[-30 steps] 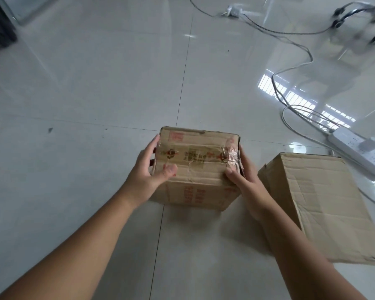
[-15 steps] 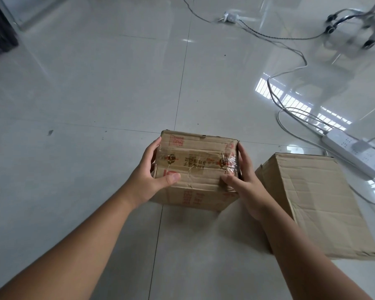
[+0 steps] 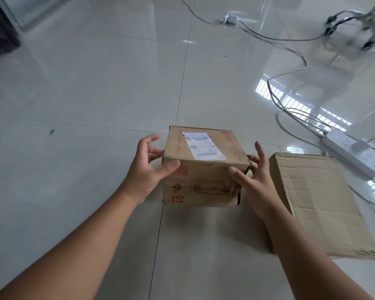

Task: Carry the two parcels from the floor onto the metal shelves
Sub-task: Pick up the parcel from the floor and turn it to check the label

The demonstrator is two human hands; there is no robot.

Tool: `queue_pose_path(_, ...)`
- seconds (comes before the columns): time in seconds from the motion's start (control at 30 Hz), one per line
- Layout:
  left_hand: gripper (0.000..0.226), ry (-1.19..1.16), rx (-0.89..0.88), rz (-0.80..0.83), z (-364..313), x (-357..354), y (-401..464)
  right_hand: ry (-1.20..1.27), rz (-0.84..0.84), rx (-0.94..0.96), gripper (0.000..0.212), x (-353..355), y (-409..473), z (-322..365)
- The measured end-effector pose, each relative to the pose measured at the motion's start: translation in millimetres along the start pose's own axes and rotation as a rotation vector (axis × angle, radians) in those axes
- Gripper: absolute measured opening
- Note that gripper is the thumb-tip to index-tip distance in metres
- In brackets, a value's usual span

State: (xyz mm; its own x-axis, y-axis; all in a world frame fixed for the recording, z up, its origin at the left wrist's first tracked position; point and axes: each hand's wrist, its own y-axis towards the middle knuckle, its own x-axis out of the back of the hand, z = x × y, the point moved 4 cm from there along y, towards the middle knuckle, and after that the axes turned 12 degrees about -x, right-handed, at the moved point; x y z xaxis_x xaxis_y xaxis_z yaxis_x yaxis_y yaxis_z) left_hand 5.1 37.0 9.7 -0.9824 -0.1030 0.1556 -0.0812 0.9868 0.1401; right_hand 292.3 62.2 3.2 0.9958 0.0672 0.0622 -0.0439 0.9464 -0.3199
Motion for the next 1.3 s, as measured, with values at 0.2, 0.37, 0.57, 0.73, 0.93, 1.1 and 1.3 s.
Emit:
queue_pose_path(0.2, 0.118, 0.128, 0.069, 0.165, 27, -12, -23, -0.321, 0.138, -0.064, 0.121, -4, -6, -23)
queue_pose_path(0.37, 0.127, 0.099, 0.083, 0.291, 44, -16, -34, -0.475, 0.280, -0.093, 0.136, -9, -5, -47)
queue_pose_path(0.57, 0.128, 0.135, 0.083, 0.309, 50, -14, -30, -0.389, 0.273, -0.111, 0.151, -4, -1, -52)
queue_pose_path(0.73, 0.128, 0.109, 0.085, 0.318, 57, -14, -29, -0.365, 0.308, -0.118, 0.152, -5, 1, -57)
queue_pose_path(0.93, 0.128, 0.103, 0.091, 0.307, 58, -14, -29, -0.306, 0.336, -0.132, 0.147, -8, 3, -58)
queue_pose_path(1.1, 0.135, 0.118, 0.076, 0.319, 55, -13, -25, -0.282, 0.339, -0.100, 0.148, -9, 3, -58)
queue_pose_path(1.3, 0.137, 0.163, 0.101, 0.349, 54, -11, -20, -0.299, 0.314, -0.083, 0.144, -7, 8, -60)
